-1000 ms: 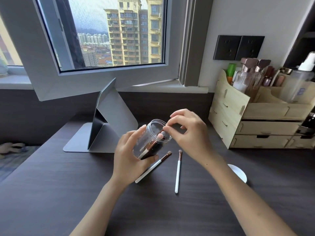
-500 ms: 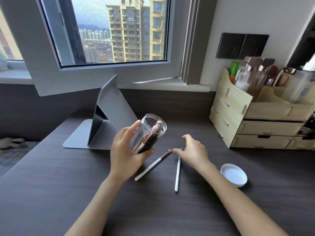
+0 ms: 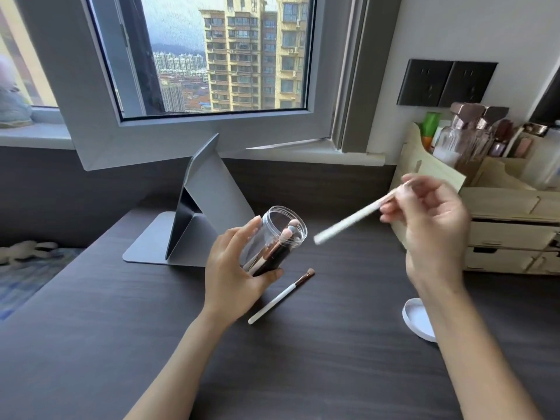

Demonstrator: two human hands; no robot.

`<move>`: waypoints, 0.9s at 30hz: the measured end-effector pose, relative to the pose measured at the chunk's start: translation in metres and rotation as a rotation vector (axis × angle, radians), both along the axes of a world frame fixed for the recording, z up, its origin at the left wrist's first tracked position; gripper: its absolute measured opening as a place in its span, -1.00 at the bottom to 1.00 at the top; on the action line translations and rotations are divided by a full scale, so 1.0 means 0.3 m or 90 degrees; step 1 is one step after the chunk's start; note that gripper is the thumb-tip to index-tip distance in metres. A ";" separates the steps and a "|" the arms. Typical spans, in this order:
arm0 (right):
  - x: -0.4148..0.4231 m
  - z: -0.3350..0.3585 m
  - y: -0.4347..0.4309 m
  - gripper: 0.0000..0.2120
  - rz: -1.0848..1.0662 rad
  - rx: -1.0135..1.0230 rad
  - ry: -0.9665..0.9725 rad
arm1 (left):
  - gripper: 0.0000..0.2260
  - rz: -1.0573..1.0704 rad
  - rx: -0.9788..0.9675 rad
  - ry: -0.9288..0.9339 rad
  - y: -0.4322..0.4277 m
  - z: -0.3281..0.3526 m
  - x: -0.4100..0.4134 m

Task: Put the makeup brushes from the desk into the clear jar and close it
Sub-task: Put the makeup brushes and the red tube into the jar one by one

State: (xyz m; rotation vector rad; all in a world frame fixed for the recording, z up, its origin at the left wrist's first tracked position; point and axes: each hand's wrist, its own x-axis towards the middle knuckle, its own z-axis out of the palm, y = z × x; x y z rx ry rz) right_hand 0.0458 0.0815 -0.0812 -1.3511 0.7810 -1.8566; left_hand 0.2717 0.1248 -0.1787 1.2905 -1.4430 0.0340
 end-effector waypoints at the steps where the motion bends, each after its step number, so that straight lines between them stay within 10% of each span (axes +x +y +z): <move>1: 0.013 0.028 0.024 -0.82 0.018 -0.045 -0.045 | -0.27 -0.003 0.002 -0.001 0.000 -0.001 -0.001; 7: 0.157 -0.001 0.057 -0.83 0.105 -0.054 0.062 | -0.26 -0.020 -0.003 -0.021 0.001 -0.003 -0.011; 14: 0.228 -0.097 0.048 -0.90 -0.052 -0.106 0.477 | -0.26 -0.018 0.002 -0.017 0.001 0.000 -0.006; 19: 0.194 -0.158 -0.032 -0.82 -0.134 -0.098 0.459 | -0.26 0.006 -0.012 0.023 -0.002 0.003 0.007; 24: 0.166 -0.353 -0.120 -0.70 0.015 -0.064 0.957 | -0.26 0.008 -0.022 0.044 -0.007 0.001 0.012; 27: 0.158 -0.396 -0.110 -0.61 0.078 -0.082 1.001 | -0.27 0.009 -0.021 0.036 -0.008 -0.001 0.011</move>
